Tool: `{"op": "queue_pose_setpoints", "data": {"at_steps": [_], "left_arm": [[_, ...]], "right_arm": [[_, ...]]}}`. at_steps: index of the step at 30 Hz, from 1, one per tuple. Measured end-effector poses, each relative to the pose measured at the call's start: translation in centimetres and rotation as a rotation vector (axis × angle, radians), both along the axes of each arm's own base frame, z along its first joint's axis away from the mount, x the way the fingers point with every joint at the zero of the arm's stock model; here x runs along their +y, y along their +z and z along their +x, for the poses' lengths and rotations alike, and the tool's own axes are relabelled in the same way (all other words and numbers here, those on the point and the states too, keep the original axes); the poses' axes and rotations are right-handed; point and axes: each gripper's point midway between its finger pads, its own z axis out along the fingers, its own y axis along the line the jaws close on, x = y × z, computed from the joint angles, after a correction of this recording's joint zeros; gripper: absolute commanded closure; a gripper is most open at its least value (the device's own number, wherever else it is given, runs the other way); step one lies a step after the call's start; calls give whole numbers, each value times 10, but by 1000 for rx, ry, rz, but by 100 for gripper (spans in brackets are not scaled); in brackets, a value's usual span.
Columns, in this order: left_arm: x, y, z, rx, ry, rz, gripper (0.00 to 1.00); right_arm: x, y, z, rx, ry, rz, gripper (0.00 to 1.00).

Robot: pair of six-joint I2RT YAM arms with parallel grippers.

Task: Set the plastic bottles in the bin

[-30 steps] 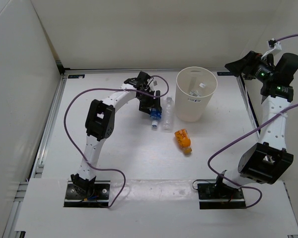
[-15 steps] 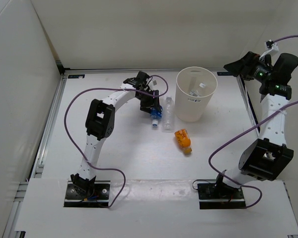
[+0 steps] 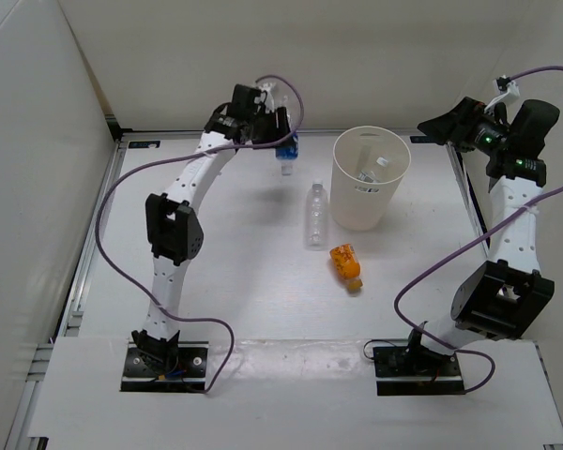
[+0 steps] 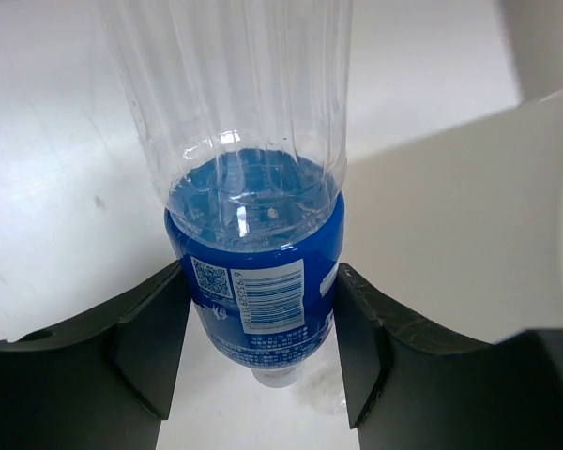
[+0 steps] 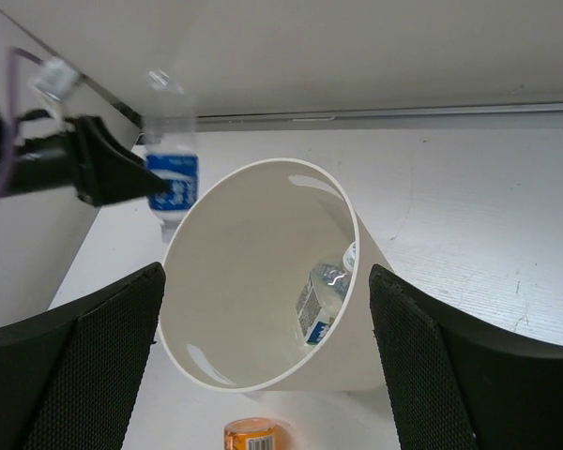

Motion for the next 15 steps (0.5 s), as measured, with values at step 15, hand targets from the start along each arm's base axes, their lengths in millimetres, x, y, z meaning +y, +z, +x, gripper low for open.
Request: {"op": "queue_pose_setpoints", "data": {"at_steps": [15], "left_arm": [[-62, 291, -19, -748, 17, -395, 76]], "right_arm": [[0, -5, -6, 23, -12, 21, 10]]}}
